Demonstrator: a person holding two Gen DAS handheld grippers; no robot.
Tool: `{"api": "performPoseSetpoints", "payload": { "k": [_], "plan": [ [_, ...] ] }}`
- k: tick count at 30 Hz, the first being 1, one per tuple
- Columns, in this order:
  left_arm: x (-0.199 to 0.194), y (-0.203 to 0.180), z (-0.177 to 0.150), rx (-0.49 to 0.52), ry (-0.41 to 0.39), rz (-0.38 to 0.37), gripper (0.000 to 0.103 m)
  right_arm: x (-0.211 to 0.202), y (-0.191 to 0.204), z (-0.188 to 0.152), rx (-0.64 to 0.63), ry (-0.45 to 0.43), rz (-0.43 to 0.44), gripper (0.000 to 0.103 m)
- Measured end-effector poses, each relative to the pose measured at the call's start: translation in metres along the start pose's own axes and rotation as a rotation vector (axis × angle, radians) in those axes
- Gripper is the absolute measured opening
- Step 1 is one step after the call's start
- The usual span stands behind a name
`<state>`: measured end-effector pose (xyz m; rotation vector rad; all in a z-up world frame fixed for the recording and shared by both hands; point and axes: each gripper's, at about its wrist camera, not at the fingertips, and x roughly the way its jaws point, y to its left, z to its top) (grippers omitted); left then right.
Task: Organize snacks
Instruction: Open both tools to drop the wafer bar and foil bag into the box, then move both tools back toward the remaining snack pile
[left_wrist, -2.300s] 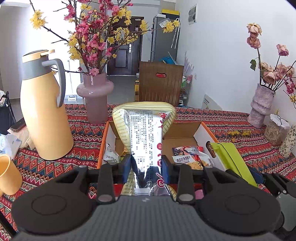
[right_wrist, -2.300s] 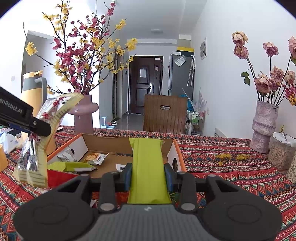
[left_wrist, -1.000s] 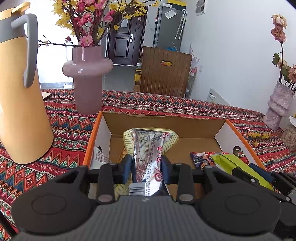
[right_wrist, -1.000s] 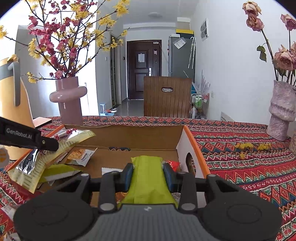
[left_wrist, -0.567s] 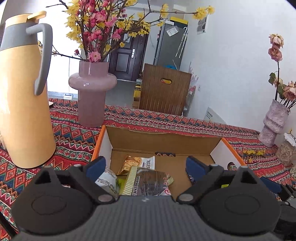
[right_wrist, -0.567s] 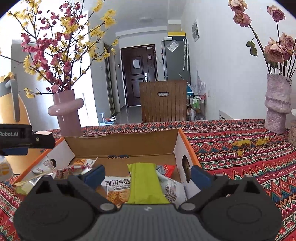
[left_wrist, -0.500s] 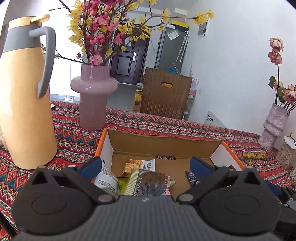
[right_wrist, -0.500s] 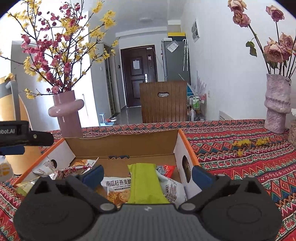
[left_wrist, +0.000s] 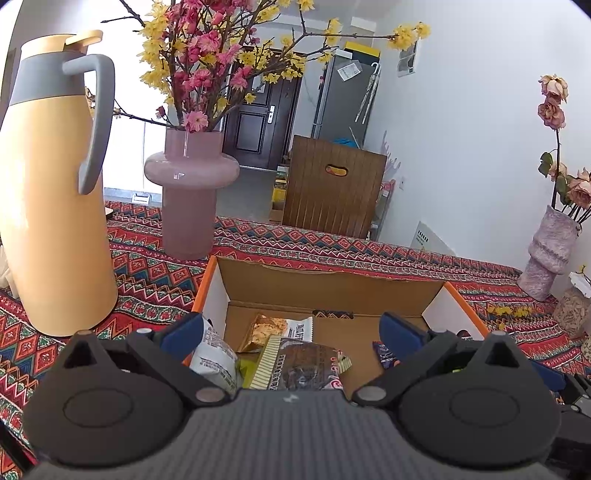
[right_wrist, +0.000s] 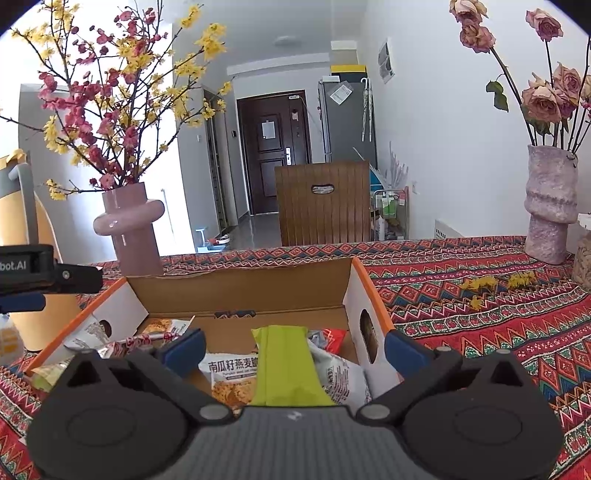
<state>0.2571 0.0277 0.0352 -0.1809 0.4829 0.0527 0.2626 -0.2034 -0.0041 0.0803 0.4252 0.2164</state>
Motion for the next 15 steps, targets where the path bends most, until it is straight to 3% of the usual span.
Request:
{"api": "performPoseSetpoints", "payload": {
  "k": [15],
  "plan": [
    [-0.041, -0.005, 0.015, 0.005, -0.020, -0.015, 0.103, -0.037, 0.002, 0.015, -0.014, -0.068, -0.017, 0.103]
  ]
}}
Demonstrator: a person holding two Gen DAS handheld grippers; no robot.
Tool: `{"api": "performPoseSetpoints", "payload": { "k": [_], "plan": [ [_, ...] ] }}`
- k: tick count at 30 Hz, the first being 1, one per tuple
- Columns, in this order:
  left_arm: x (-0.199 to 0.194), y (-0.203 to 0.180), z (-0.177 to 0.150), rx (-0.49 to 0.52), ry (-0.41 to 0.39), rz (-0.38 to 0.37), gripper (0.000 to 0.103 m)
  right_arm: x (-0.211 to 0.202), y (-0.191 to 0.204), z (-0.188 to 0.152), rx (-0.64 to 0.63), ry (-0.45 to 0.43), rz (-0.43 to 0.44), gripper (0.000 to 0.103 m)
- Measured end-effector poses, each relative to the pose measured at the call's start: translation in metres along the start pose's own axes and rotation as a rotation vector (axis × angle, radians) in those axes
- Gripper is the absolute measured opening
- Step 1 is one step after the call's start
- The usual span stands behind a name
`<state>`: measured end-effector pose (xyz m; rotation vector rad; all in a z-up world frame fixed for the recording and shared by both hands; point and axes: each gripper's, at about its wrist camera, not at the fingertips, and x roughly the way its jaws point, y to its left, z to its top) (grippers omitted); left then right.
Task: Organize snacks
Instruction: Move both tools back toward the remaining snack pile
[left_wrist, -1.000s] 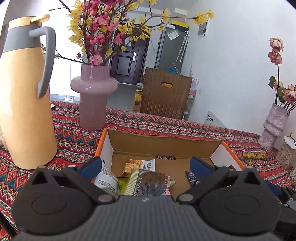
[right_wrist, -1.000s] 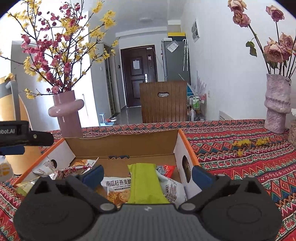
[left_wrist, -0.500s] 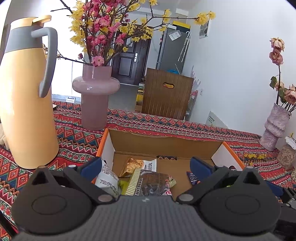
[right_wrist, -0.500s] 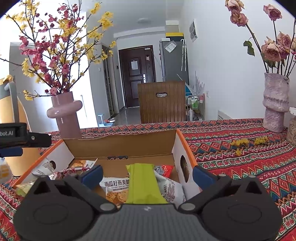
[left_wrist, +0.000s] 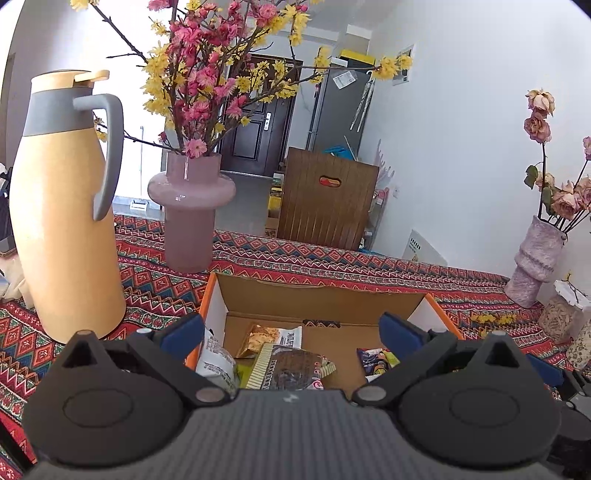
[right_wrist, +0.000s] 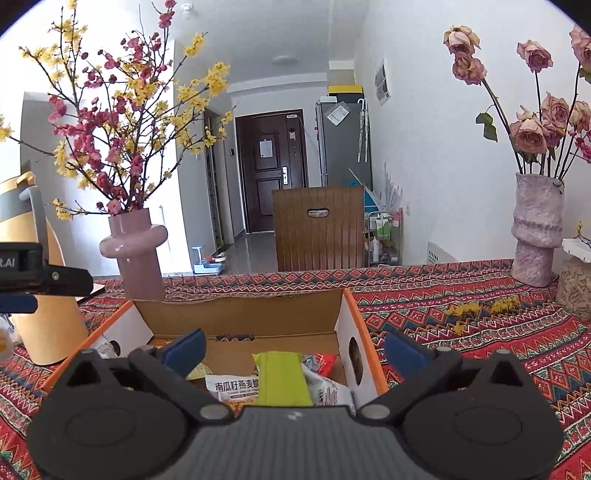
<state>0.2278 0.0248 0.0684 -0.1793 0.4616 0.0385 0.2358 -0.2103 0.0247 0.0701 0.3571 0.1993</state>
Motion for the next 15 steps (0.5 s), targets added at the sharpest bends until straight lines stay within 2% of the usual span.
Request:
{"api": "performPoseSetpoints", "payload": {
  "k": [8, 15],
  "plan": [
    [-0.029, 0.012, -0.014, 0.007, 0.004, 0.010, 0.103, -0.036, 0.003, -0.006, -0.026, -0.007, 0.016, 0.103],
    [-0.046, 0.039, -0.040, 0.008, 0.035, 0.074, 0.103, -0.060, 0.000, -0.033, -0.039, 0.057, 0.015, 0.103]
  ]
}}
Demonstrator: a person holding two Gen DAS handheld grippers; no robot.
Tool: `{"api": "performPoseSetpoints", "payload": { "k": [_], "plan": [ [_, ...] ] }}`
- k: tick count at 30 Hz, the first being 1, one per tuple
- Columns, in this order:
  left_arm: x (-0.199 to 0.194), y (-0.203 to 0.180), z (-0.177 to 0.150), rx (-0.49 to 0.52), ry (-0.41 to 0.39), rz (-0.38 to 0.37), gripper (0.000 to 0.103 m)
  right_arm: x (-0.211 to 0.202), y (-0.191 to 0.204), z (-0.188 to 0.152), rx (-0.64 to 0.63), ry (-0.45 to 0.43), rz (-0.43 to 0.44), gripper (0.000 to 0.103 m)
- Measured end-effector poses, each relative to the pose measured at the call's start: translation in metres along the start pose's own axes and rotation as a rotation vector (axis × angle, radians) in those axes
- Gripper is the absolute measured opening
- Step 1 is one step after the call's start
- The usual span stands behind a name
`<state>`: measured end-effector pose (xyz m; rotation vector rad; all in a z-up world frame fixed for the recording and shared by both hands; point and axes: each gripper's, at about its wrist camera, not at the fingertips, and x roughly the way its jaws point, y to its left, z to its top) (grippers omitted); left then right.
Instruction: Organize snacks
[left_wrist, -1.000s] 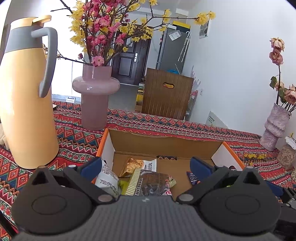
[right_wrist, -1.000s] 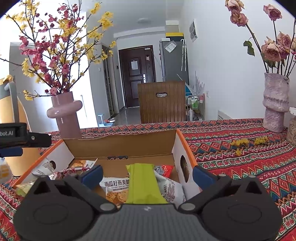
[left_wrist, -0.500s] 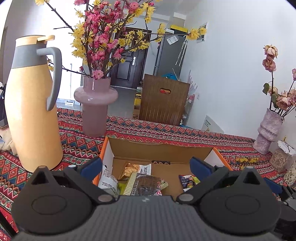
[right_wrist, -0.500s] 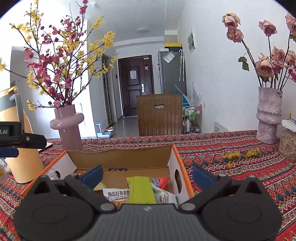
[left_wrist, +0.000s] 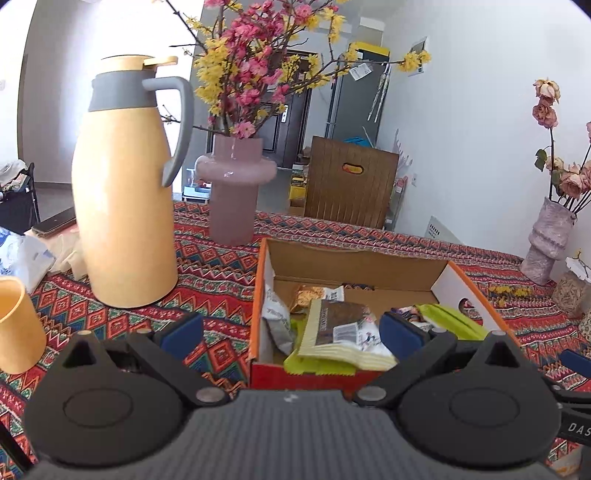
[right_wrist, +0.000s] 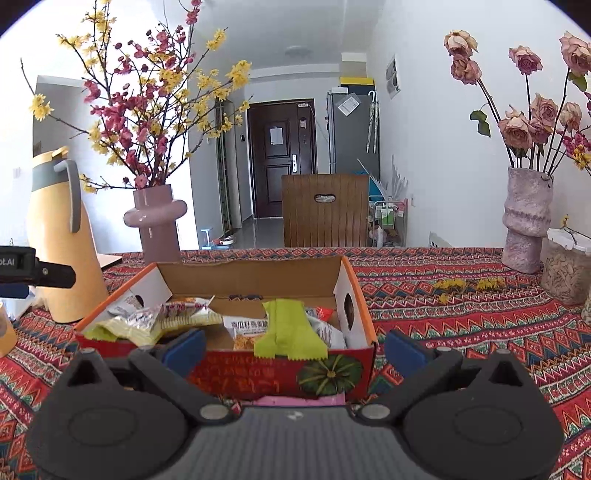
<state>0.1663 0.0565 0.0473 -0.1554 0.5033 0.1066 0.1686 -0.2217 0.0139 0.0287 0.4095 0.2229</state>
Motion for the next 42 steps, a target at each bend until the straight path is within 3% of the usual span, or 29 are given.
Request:
{"api": "performPoseSetpoints", "payload": {
  "k": [9, 19, 42],
  "plan": [
    [-0.010, 0.030, -0.045, -0.002, 0.046, 0.050, 0.103, -0.017, -0.011, -0.041, 0.049, 0.096, -0.021, 0.103],
    [-0.005, 0.036, -0.085, 0.031, 0.046, 0.066, 0.103, -0.021, -0.008, -0.066, 0.067, 0.143, -0.029, 0.103],
    [-0.007, 0.042, -0.088, -0.017, 0.036, 0.025, 0.103, -0.015, -0.007, -0.076, 0.083, 0.128, -0.023, 0.103]
  ]
}}
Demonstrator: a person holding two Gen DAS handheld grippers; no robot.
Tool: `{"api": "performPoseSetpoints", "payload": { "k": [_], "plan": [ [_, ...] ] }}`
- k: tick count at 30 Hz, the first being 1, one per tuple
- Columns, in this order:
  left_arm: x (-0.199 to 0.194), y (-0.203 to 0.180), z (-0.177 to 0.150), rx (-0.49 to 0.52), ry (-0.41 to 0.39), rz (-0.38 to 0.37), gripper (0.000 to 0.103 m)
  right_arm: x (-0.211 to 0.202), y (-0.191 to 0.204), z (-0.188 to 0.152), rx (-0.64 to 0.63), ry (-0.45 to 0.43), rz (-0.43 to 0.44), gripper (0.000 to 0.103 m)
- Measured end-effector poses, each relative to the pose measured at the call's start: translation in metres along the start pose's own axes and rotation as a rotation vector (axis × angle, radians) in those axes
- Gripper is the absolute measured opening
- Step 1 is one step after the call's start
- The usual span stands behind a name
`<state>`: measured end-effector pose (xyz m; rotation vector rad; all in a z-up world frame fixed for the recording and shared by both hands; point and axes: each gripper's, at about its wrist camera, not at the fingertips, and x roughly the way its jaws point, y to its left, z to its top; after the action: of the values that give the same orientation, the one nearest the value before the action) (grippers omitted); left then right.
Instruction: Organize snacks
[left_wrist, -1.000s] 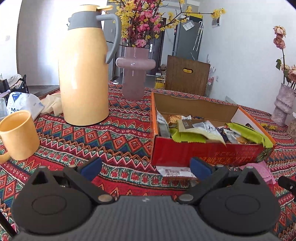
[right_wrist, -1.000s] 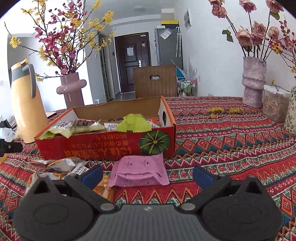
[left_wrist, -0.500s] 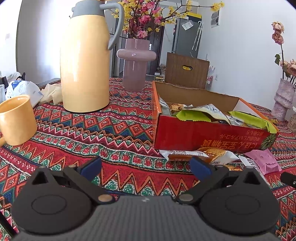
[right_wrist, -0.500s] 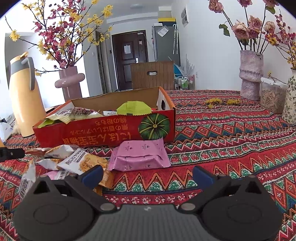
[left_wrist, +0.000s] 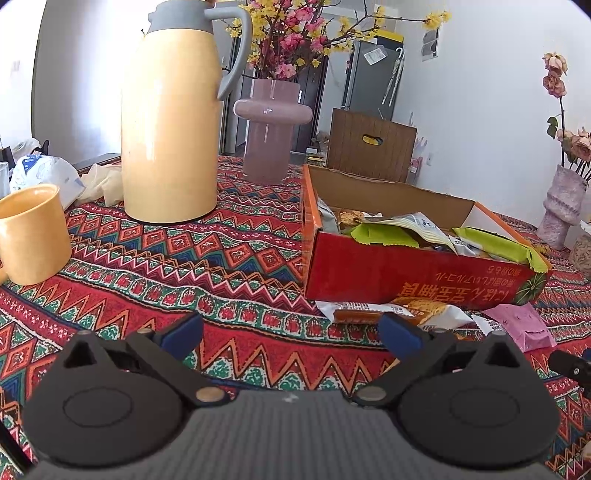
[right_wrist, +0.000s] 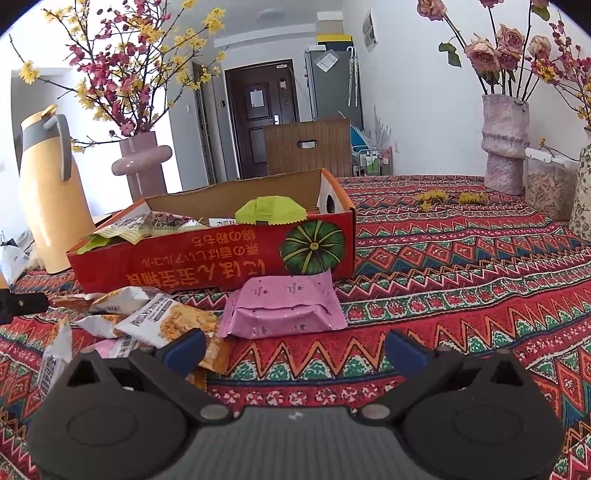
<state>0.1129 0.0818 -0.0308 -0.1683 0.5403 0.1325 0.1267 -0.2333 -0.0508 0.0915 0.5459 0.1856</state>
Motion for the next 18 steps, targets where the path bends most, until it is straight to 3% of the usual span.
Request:
{"api": "performPoseSetpoints", "payload": {
  "k": [18],
  "plan": [
    [0.0006, 0.0020, 0.0003, -0.015, 0.008, 0.006, 0.103, 0.0013, 0.0002, -0.0006, 0.000, 0.010, 0.006, 0.103]
  ]
}}
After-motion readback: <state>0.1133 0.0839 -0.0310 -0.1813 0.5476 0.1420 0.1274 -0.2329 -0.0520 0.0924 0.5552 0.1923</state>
